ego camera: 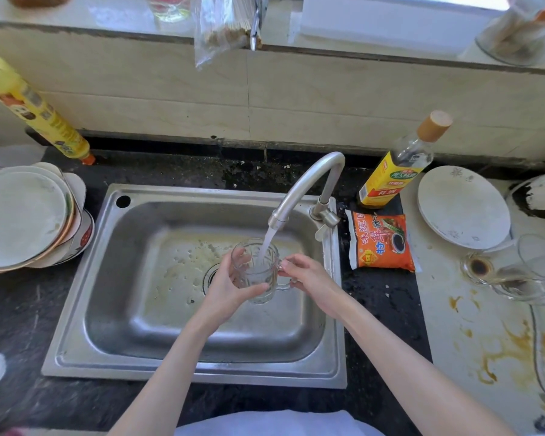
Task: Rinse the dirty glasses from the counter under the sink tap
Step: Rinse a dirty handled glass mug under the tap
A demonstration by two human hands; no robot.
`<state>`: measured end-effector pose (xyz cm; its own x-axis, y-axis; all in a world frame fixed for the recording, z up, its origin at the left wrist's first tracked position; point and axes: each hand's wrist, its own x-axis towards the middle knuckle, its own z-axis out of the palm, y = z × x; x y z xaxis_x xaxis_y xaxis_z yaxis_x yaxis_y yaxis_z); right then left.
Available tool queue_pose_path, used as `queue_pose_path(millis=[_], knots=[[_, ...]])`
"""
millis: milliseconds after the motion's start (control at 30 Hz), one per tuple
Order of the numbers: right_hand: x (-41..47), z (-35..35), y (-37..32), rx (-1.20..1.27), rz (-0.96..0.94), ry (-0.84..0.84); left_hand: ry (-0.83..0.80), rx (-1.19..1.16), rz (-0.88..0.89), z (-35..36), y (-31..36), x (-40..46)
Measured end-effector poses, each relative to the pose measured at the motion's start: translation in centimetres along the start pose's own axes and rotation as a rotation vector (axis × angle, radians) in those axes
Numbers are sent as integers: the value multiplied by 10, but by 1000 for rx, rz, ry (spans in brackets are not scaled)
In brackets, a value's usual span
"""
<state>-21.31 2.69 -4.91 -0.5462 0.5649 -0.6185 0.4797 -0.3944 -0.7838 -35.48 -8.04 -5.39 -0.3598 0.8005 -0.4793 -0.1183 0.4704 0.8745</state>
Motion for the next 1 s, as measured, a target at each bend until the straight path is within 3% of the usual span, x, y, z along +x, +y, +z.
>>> queue_pose_path(millis=[1000], knots=[[-1,-9,7,59,-76,16,-46,31,116,3,3,9]])
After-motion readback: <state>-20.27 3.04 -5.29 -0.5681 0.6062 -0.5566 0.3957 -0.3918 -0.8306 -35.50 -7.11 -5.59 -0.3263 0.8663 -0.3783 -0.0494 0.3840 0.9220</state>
